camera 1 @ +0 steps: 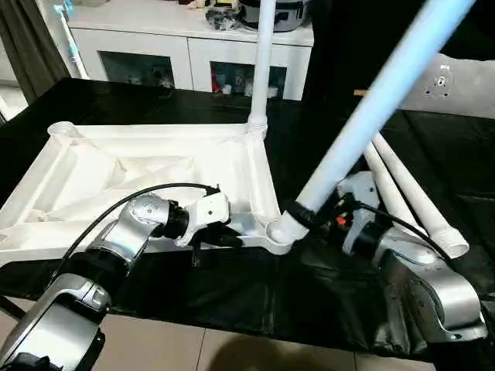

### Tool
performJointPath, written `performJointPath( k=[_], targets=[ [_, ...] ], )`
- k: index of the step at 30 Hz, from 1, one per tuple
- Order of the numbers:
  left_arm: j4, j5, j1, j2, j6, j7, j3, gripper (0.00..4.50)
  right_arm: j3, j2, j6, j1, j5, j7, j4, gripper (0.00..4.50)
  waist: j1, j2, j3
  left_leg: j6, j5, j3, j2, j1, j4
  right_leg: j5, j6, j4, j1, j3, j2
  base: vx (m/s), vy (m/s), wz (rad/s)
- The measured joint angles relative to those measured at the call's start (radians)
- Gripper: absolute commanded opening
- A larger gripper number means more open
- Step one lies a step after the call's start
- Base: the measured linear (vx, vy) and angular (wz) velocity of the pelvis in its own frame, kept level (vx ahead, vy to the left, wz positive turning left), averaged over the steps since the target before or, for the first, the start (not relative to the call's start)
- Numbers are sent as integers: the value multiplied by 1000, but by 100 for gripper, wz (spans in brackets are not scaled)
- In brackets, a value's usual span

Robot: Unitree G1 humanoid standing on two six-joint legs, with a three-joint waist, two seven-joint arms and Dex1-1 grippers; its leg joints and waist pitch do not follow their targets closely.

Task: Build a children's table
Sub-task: Insert table leg to table base

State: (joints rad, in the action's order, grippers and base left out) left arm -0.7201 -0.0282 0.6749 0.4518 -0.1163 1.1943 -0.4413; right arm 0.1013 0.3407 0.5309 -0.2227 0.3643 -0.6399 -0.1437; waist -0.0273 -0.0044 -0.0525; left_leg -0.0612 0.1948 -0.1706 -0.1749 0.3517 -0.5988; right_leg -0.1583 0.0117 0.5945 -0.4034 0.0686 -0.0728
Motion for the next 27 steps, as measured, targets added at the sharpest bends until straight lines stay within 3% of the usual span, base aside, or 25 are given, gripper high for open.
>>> performJointPath(
  k=[4, 15, 23, 27],
  targets=[
    [37, -1, -25, 10, -17, 13, 6, 0, 51, 12, 32, -40, -4, -36, 20, 191, -3, 0, 0, 0, 0, 0, 0, 1, 1, 0, 1, 0, -1, 0, 0, 0, 0, 0],
    [70, 10, -53, 26, -71, 36, 7, 0, 94, 38, 75, -115, -31, -67, 84, 191, -6, -2, 0, 0, 0, 0, 0, 0, 1, -1, 0, 0, 0, 0, 0, 0, 0, 0],
    [72, 13, -56, 29, -80, 39, 9, 0, 90, 31, 89, -131, -26, -84, 110, 191, -5, -4, 1, 0, 0, 0, 0, 0, 1, -1, 0, 1, 0, 0, 0, 0, 0, 0],
    [98, 14, -73, 36, -80, 46, 13, 0, 43, -10, 92, -124, 22, -85, 160, 191, -5, -4, 1, 0, 0, 0, 0, 0, 1, -1, 0, 0, 0, 0, 0, 0, 0, 0]
  ],
)
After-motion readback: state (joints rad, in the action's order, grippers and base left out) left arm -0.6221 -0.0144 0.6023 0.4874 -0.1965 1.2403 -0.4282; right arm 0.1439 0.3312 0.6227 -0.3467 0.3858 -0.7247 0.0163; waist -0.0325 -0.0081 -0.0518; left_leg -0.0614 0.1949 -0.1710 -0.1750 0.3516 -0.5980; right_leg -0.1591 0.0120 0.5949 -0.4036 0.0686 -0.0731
